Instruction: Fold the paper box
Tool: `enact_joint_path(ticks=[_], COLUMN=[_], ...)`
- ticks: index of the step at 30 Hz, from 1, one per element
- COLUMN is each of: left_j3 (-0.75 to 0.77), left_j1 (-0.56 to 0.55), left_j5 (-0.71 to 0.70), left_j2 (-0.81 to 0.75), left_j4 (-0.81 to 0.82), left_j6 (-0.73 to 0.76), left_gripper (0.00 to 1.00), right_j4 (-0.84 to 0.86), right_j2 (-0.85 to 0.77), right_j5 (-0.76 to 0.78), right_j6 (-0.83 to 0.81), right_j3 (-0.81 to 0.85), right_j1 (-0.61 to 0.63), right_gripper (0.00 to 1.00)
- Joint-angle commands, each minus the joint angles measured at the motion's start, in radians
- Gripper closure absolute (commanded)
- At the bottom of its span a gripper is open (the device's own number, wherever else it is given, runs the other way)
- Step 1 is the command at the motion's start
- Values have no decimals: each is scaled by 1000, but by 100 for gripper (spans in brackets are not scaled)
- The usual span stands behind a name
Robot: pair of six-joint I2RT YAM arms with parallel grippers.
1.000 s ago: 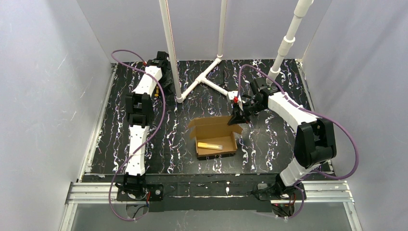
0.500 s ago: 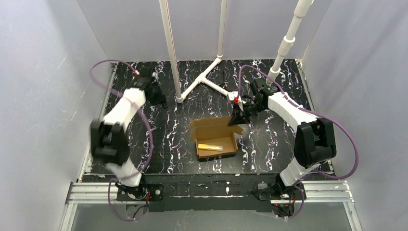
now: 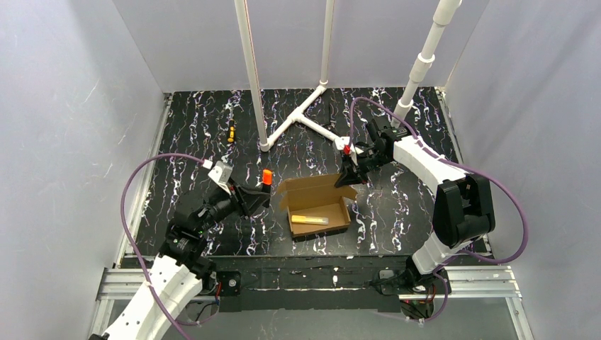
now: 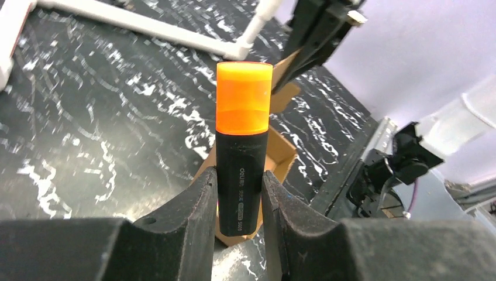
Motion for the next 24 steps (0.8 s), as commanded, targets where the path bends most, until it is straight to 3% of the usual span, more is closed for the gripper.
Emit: enact_joint_path(ticks=[1, 6, 13, 24], left_j3=[12, 28, 70, 150], left_j1=[-35, -145, -375, -535], left_j5=[148, 152, -20, -209], left_j2=[20, 70, 234, 483], left_j4=[189, 230, 231, 229], left_j6=[48, 112, 249, 398], left_gripper=[100, 100, 100, 100], right_j4=[-33, -32, -32, -35], right_j2=[13, 20, 23, 27], right_j5=[8, 8, 8, 5], right_j6=[-7, -7, -7, -9], right_j3=[-9, -11, -11, -13], right_j1=[7, 7, 7, 7], right_gripper=[99, 99, 99, 99])
